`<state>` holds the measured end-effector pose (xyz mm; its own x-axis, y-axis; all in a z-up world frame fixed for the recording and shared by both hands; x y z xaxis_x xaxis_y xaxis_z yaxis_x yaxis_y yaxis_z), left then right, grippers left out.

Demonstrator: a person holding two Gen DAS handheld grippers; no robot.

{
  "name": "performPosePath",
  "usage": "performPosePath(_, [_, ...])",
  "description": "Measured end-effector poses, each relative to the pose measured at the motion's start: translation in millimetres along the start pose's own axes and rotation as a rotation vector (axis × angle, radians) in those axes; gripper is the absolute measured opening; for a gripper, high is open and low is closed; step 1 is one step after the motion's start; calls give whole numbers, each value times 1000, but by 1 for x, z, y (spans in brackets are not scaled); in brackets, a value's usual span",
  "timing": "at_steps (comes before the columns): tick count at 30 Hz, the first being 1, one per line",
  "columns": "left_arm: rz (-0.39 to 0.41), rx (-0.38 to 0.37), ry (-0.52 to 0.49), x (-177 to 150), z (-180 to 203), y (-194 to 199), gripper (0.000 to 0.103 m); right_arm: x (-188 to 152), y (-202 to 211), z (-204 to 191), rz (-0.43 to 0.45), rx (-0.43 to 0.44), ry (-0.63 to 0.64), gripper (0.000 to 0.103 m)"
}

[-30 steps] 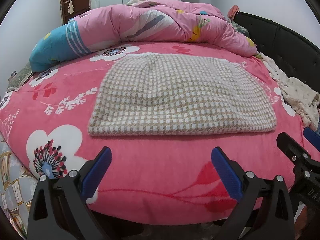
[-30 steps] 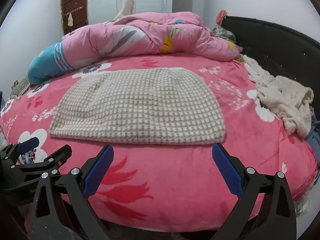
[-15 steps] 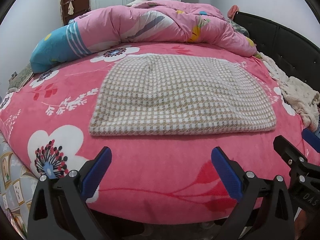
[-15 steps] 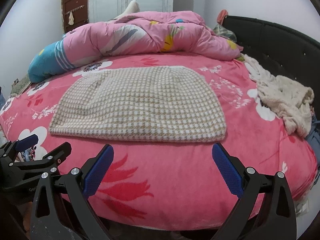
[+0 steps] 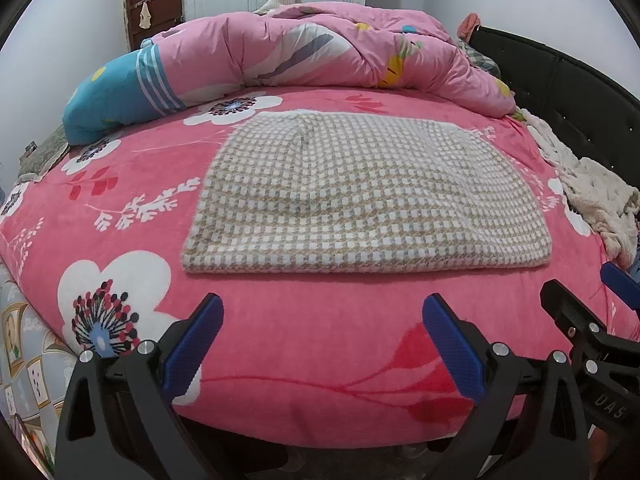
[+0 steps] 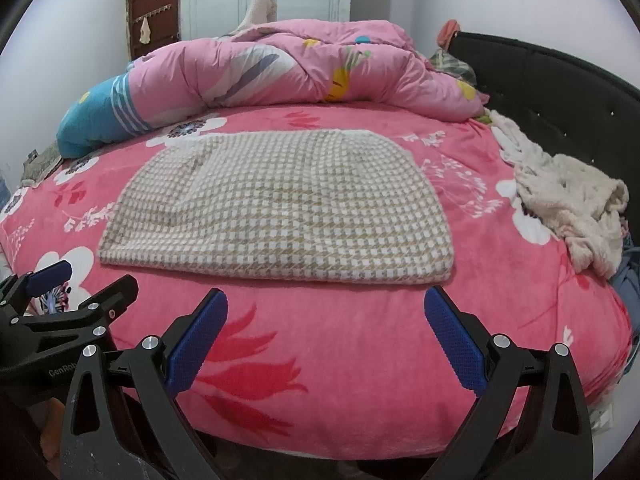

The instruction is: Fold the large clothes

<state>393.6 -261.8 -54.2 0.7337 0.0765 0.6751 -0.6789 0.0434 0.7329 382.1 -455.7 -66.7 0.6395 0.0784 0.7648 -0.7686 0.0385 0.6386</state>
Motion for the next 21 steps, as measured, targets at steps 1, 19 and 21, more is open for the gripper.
performPosePath(1, [1,2,0,0,0,0,98,0,0,0,0,0,0,95])
performPosePath(19, [1,10,17,1,-3,1,98,3,-2,-2,0,-4,17,95])
performPosePath(21, [2,11,20,1,-4,1,98,2,-2,-1,0,-3,19,95])
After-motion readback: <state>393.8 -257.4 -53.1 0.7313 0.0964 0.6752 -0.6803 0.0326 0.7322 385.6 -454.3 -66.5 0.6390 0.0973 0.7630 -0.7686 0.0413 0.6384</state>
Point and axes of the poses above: each gripper's, at about its wrist camera, not at the fingertips, and y roughly against the way its jaws point, z to its right, x to its top, the point moved 6 cm from there along -y, roughly the way its jaws point, and after that the axes turned 4 degrees about y, right-handed, at the moved point
